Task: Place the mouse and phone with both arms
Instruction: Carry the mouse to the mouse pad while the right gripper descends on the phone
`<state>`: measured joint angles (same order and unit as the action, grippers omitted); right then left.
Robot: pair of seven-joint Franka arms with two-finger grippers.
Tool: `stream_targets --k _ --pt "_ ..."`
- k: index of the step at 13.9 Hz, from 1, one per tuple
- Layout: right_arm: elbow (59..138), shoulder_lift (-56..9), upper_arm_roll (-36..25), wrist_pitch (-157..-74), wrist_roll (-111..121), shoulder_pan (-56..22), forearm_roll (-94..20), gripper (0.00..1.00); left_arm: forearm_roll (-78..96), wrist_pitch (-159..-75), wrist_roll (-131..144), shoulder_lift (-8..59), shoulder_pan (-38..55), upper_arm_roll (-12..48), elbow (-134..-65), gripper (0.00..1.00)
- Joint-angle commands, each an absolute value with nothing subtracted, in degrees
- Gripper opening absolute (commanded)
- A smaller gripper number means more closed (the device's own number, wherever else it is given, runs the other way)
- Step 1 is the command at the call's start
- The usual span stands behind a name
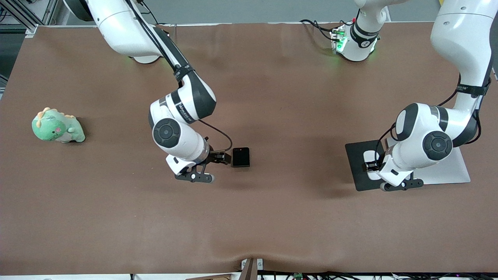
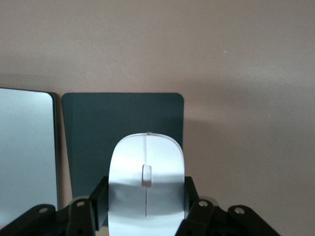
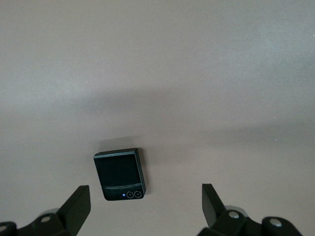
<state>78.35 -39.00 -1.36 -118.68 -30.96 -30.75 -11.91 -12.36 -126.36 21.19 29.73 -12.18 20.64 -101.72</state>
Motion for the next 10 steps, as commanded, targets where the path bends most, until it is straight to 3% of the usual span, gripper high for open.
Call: stream_targets --k 1,10 --pt "76.2 -41.1 -1.9 -119.5 -35.3 -32.7 -10.3 1.0 -12.6 -134.3 21.1 29.9 -14.2 21.2 -107.2 0.62" --pt "69.4 -49.4 -1.9 -122.3 -39.3 -37.3 -7.1 1.0 -18.4 -143.2 21.6 33.1 -16.3 18.9 -110.9 0.62"
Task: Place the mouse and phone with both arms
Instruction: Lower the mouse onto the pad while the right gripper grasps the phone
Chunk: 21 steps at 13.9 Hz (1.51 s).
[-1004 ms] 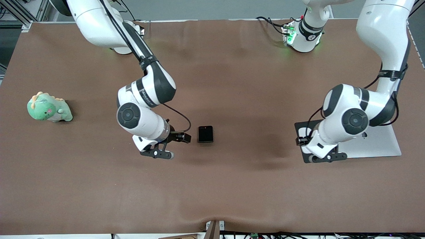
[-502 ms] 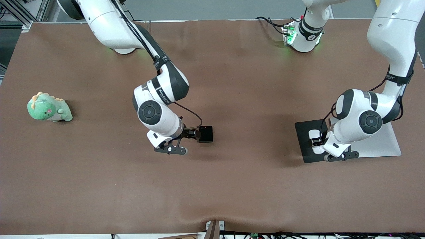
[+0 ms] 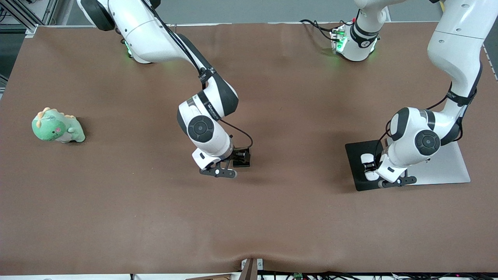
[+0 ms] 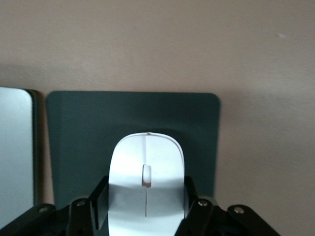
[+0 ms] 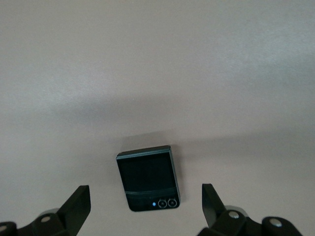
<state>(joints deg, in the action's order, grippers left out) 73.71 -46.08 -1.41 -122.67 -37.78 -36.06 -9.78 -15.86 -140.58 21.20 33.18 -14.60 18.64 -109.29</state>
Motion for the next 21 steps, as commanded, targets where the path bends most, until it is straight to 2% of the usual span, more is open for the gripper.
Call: stream_targets --k 1,6,12,21 --pt "68.5 -50.4 -1.9 -122.3 -39.3 -37.6 -6.5 1.0 -19.1 -143.4 21.6 33.3 -16.5 18.9 -111.0 0.62" --pt "68.0 -52.8 -1.8 -127.9 -37.7 -38.8 -5.4 1.0 -19.2 -143.4 22.1 33.1 -16.4 18.9 -112.0 0.62" --pt "68.4 -54.9 -1.8 -128.1 -36.6 -39.6 -1.4 1.0 -19.2 -143.9 22.1 33.0 -16.0 19.0 -112.9 0.62" --pt "68.7 -57.0 -1.8 -128.1 -40.0 -40.8 -1.3 1.0 -19.2 -144.3 22.1 33.4 -15.5 19.0 -112.7 0.62"
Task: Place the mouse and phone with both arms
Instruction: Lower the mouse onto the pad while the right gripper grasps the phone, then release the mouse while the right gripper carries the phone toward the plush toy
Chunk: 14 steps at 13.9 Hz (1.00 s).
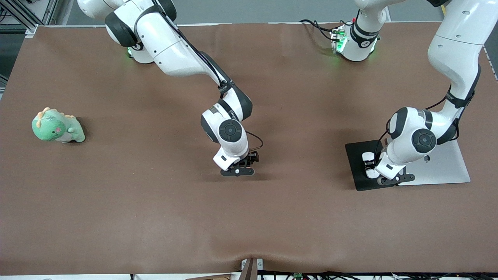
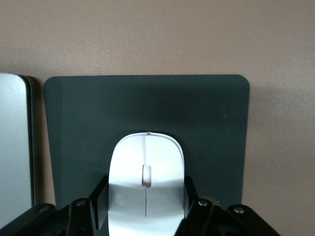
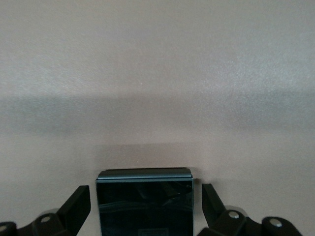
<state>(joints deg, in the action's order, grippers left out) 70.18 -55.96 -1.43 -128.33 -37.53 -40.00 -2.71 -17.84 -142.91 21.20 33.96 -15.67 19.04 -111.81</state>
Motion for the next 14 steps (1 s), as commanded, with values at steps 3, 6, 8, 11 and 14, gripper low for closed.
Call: stream_targets --k 3,6,8,11,14 --pt "69.0 -57.1 -1.9 -128.6 -42.0 -41.0 -1.2 1.0 -20.2 -144.5 22.1 33.5 -15.6 19.0 -112.6 0.62" --pt "69.3 -56.9 -1.9 -129.8 -44.2 -41.2 -1.1 0.0 -20.4 -144.6 22.1 34.0 -15.6 19.0 -112.6 0.65" --pt "69.3 -55.0 -1.9 -129.3 -44.2 -40.2 -1.2 0.0 -20.3 -144.7 22.1 34.1 -15.5 19.0 -112.5 0.7" --pt "73.2 -49.2 -1.8 -128.8 -43.8 -36.0 -1.6 0.0 -20.3 -144.7 22.1 34.1 -15.5 19.0 -112.4 0.96" --pt "73.8 -44.2 -1.5 -122.4 -43.4 -31.7 -2.2 0.0 -20.4 -144.3 22.2 33.2 -15.5 19.4 -112.3 1.0"
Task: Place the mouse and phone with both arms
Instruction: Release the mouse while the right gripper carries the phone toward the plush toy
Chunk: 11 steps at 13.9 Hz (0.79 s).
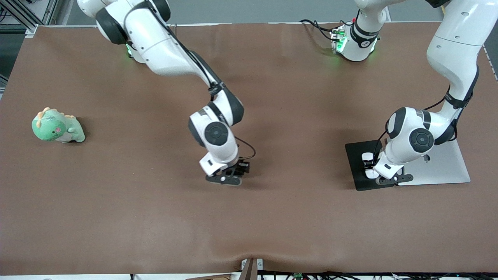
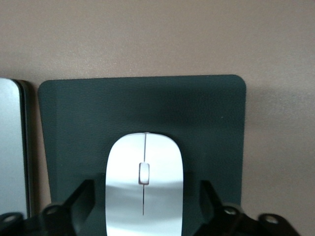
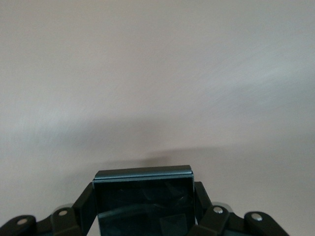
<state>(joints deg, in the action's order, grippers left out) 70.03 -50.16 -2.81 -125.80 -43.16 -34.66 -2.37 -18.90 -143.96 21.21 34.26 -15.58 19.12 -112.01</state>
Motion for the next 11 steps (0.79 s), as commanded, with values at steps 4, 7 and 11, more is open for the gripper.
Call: stream_targets --k 4,7,11 --pt "74.2 -39.4 -1.4 -115.9 -43.4 -26.4 -3.2 0.0 -20.4 -142.4 21.9 29.1 -15.5 19.9 -112.0 1.0" --pt "79.9 -35.3 -1.4 -112.9 -37.6 -20.2 -3.3 0.0 -20.4 -136.2 21.7 25.8 -15.7 22.0 -109.5 1.0" --pt "90.2 -30.3 -1.6 -113.4 -25.3 -12.1 -3.3 0.0 -19.7 -126.0 21.2 22.0 -16.2 23.4 -103.6 1.0"
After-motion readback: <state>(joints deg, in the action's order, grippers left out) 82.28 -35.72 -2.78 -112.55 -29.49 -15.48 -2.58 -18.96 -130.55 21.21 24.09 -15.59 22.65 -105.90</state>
